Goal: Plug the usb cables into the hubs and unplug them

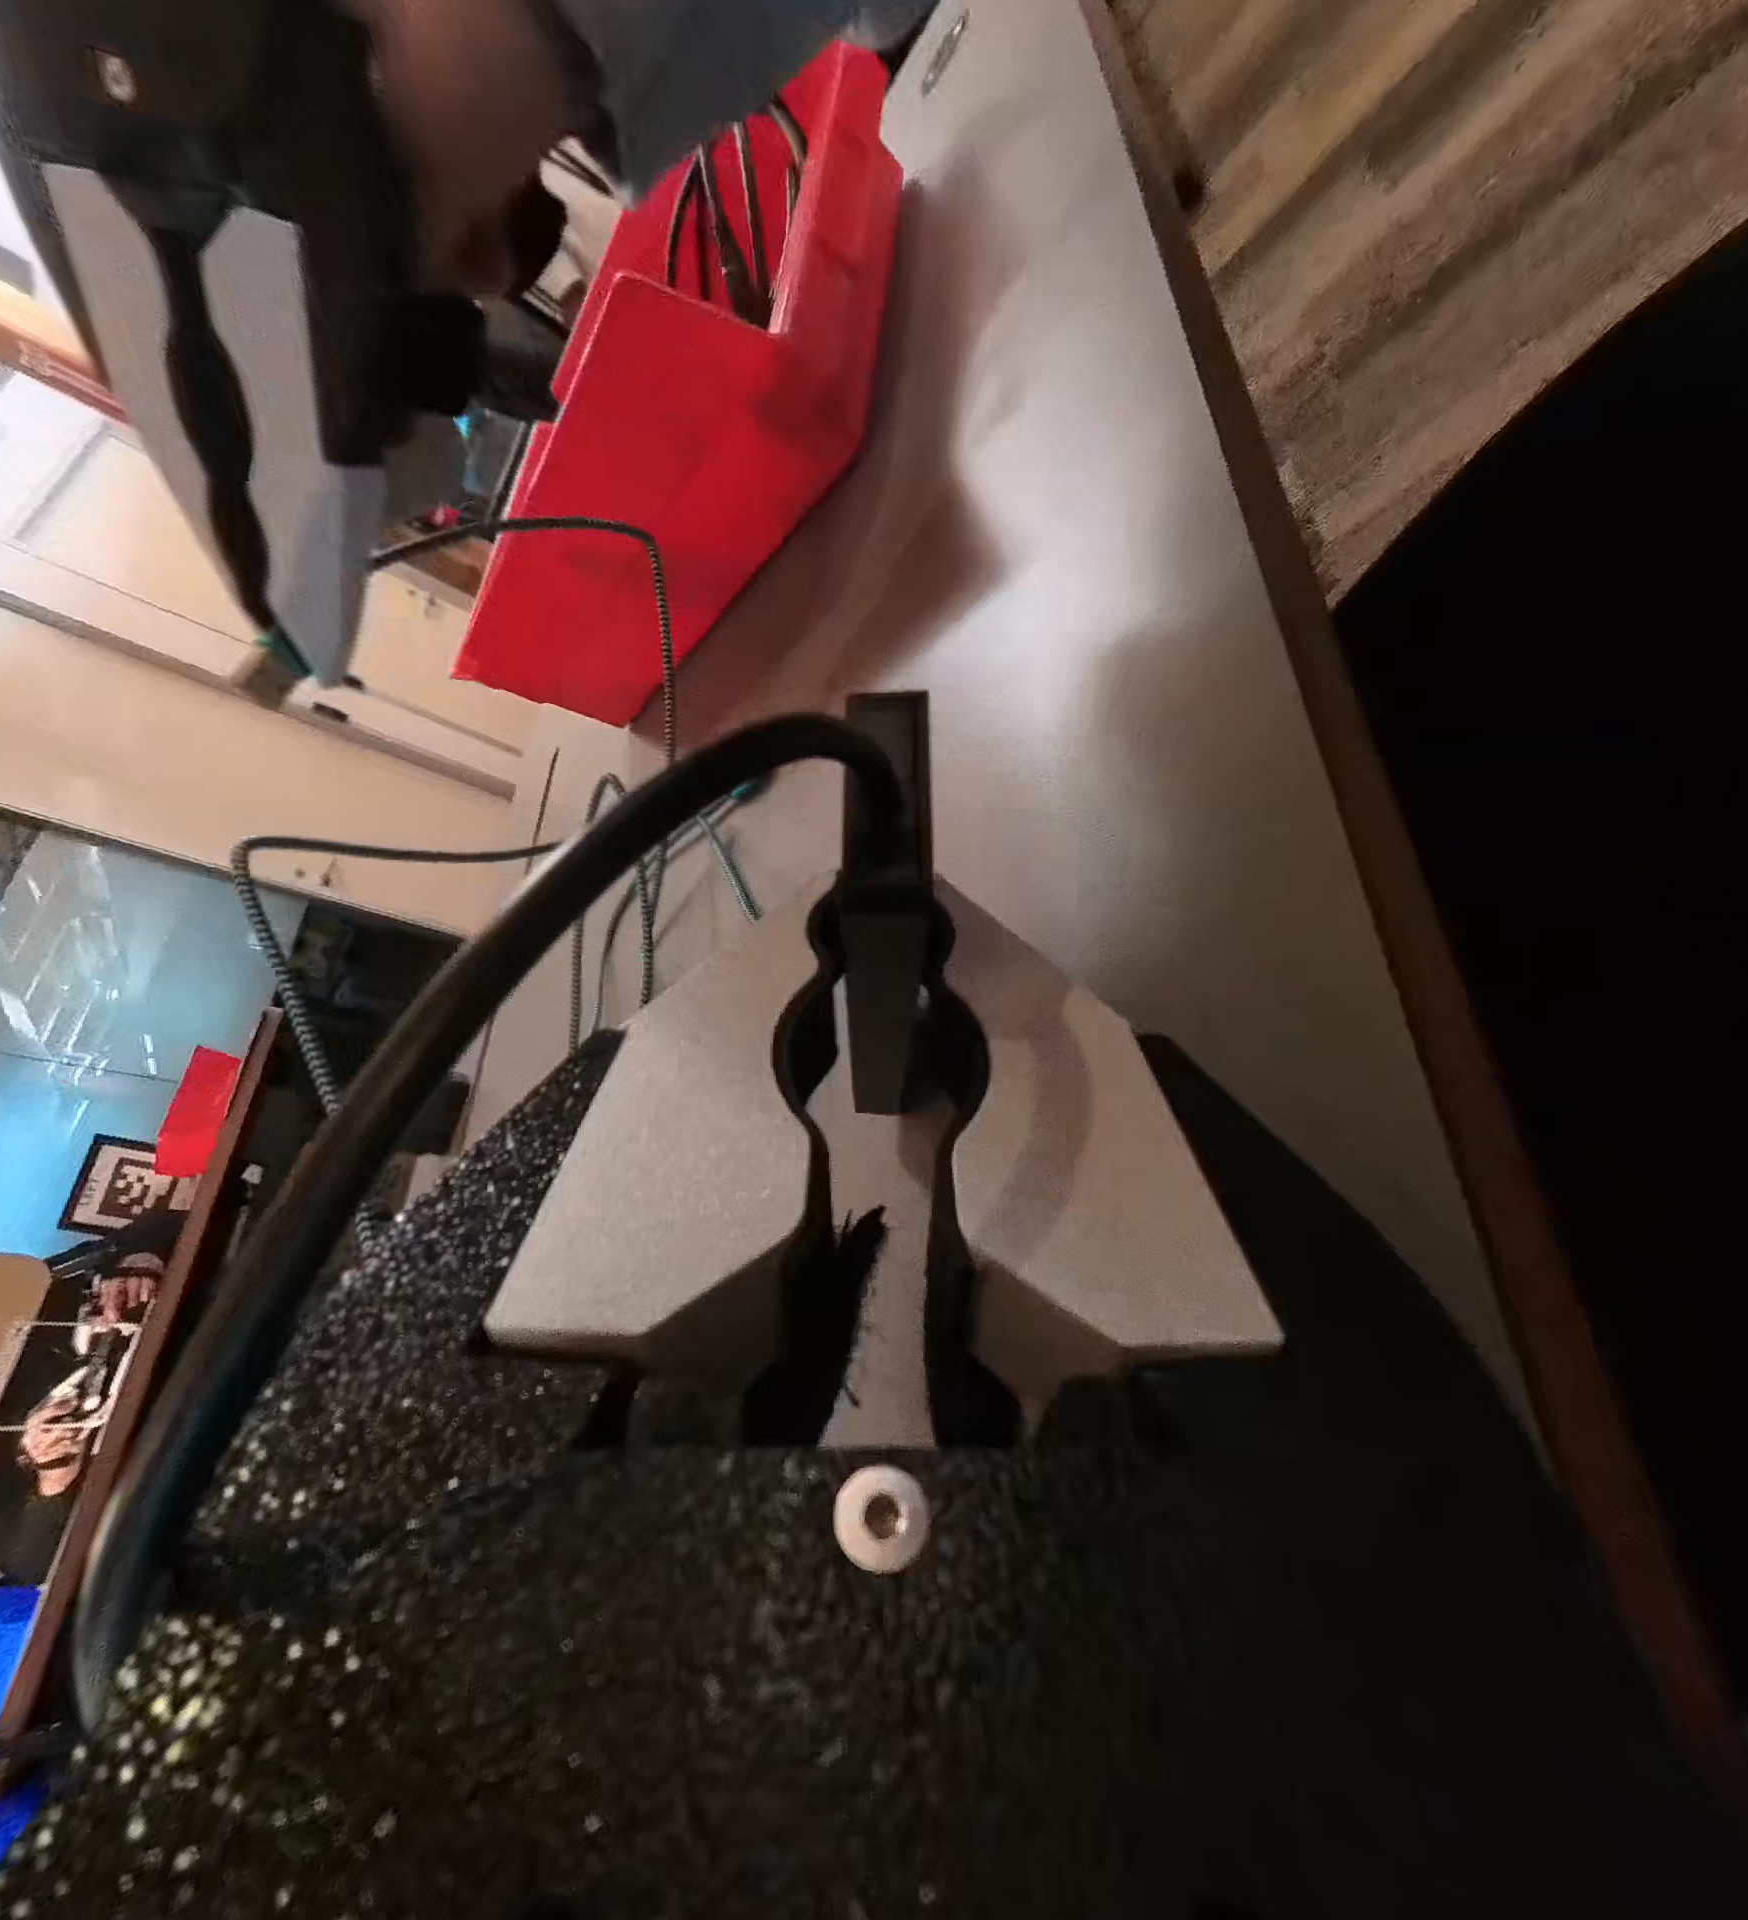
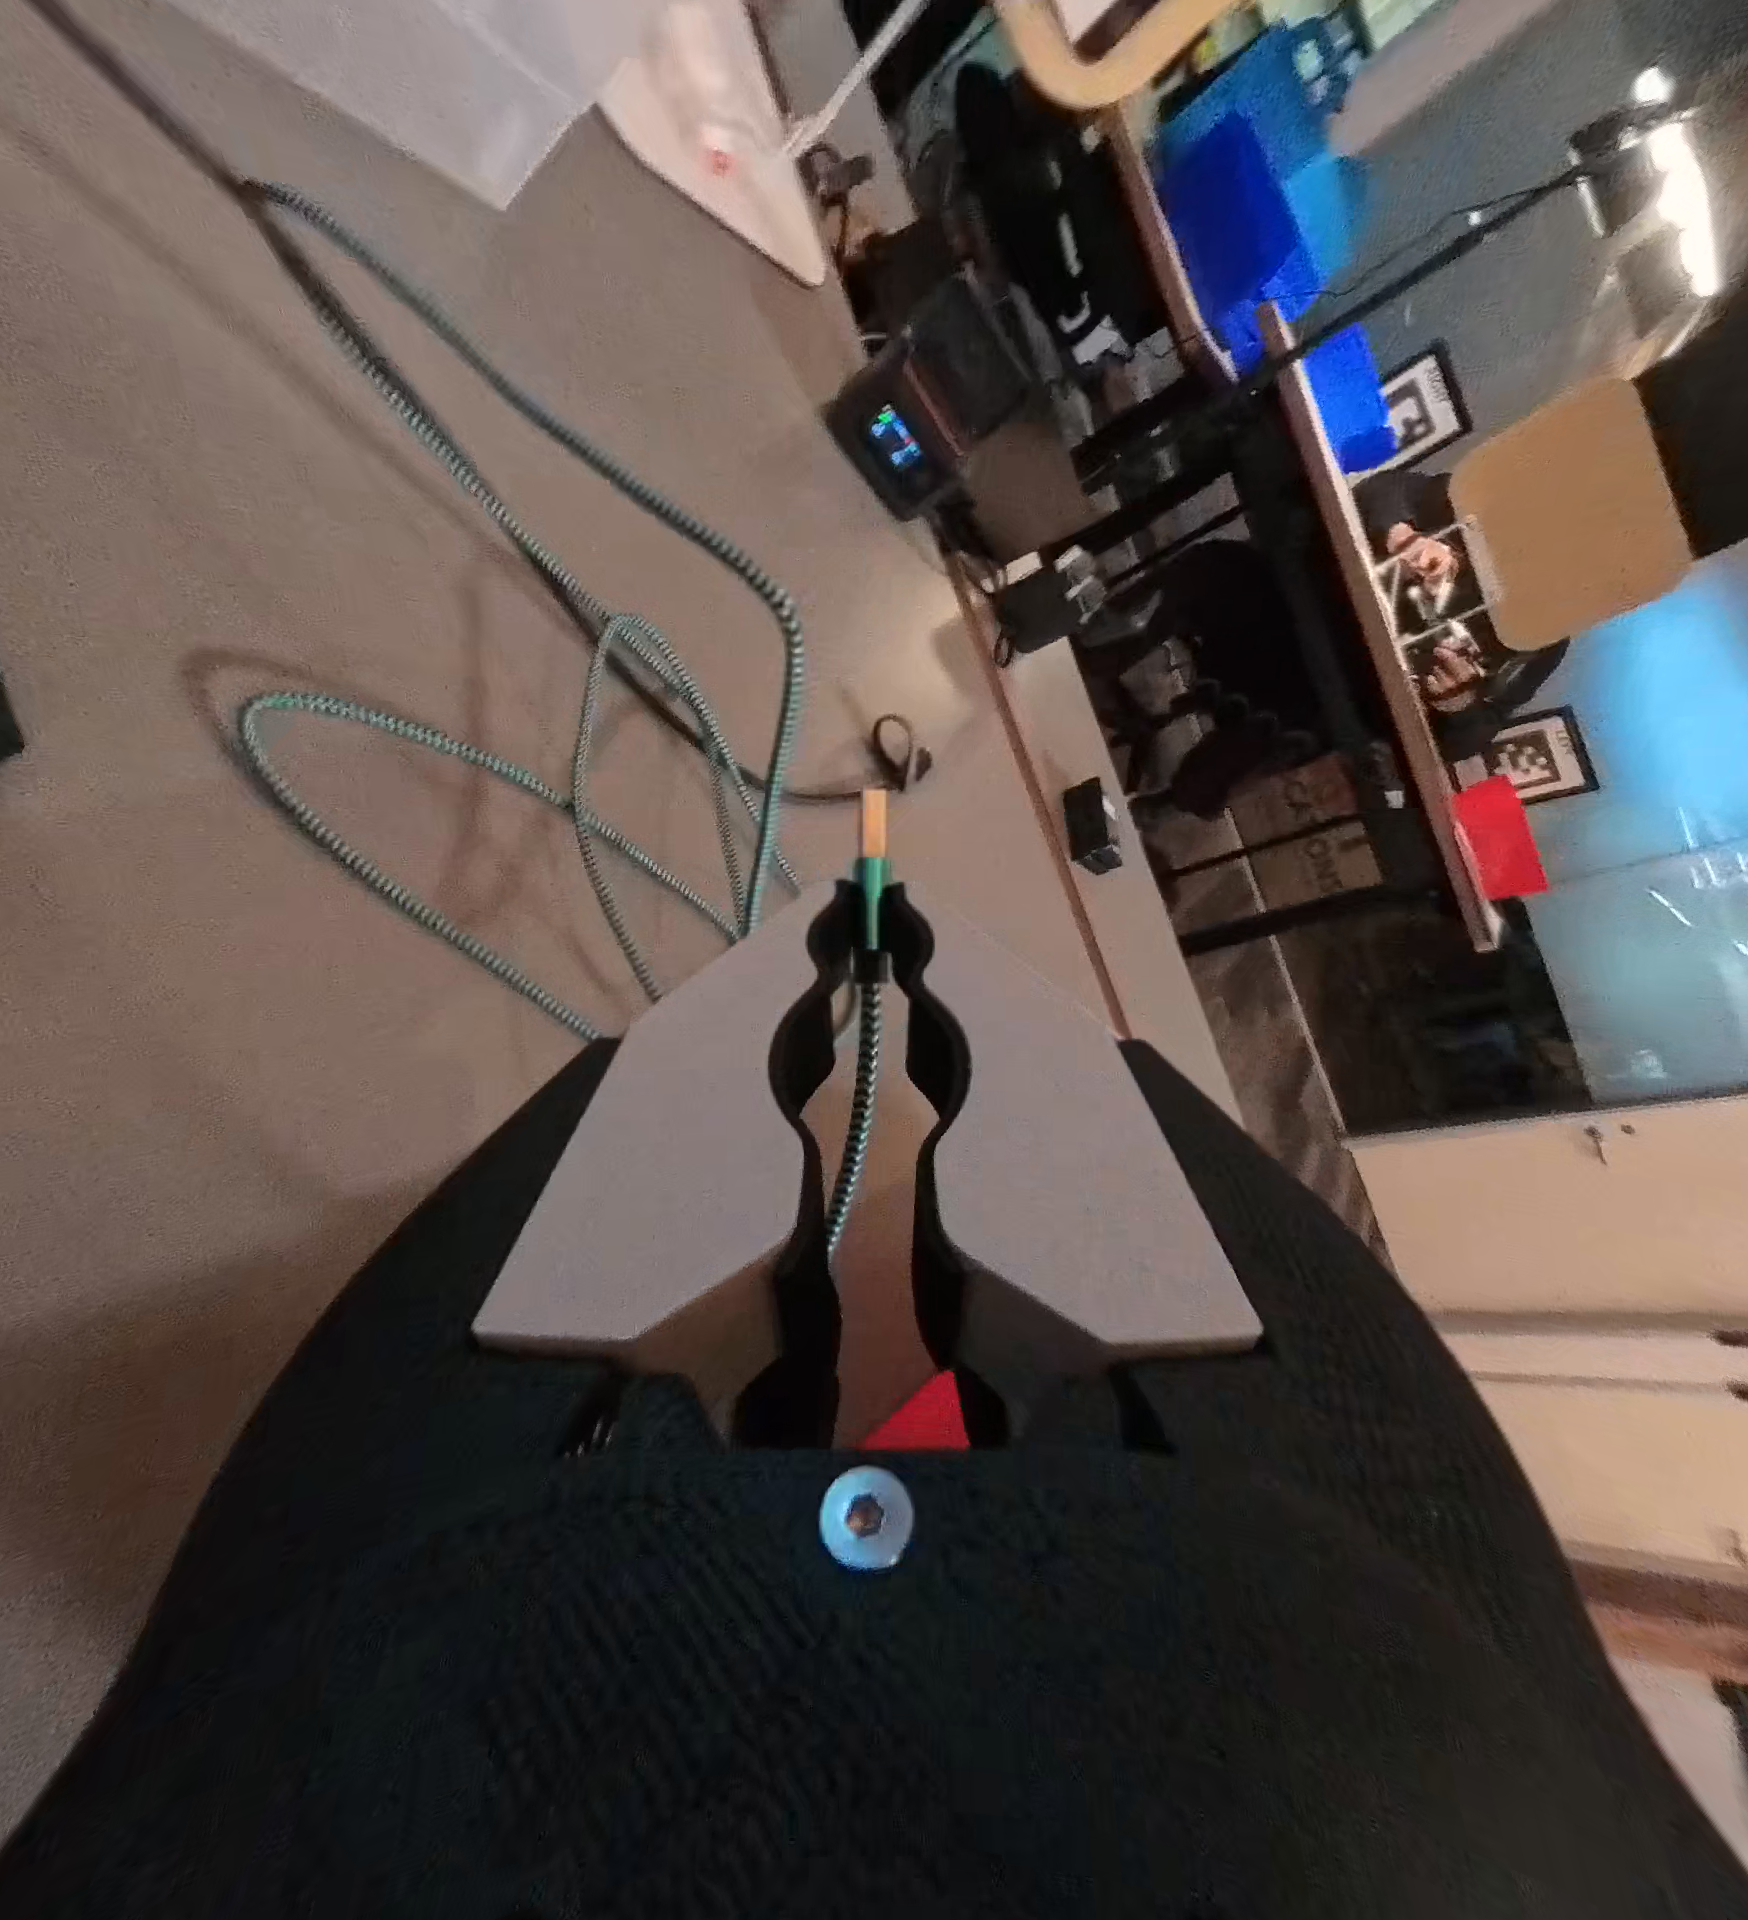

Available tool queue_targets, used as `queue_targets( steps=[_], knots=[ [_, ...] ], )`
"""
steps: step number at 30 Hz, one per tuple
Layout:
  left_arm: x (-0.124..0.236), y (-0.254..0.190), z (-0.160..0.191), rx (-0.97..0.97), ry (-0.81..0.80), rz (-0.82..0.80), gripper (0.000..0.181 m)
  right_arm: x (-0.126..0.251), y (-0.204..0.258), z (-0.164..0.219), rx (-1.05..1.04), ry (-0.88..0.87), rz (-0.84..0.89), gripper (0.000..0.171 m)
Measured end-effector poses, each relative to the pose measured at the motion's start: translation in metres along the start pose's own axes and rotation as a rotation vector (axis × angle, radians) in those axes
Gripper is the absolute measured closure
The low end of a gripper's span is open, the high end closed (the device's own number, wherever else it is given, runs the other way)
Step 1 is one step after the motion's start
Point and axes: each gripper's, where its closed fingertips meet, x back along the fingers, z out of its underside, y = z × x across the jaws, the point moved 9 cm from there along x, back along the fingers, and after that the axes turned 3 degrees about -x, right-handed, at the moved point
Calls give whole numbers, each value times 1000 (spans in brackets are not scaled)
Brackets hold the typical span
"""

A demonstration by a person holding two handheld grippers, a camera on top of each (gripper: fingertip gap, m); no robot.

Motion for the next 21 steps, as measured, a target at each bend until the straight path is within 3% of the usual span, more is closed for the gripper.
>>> queue_targets(
  steps=[3, 7, 12, 15, 16, 17, 18, 21],
  knots=[
    [1, 2, 1, 19, -6, -3, 174, -2, -2, -13, -22, -113, -160, 164],
    [2, 4, 2, 38, -13, -9, 174, -18, 0, -26, 23, -74, -326, 113],
    [2, 3, 3, 38, -17, 3, 174, -51, 9, -59, 54, -96, -471, 103],
    [2, 3, 3, 40, -19, 4, 174, -77, 27, -76, 90, -35, -585, 116],
    [3, 4, 3, 47, -21, 4, 174, -86, 32, -79, 125, -2, -579, 127],
    [4, 5, 4, 57, -23, -1, 174, -92, 35, -81, 172, 29, -570, 156],
    [5, 6, 5, 70, -24, -14, 174, -97, 36, -84, 205, 37, -549, 169],
    [10, 16, 7, 125, -38, -92, 174, -97, 25, -92, 177, 55, -518, 171]
  ],
)
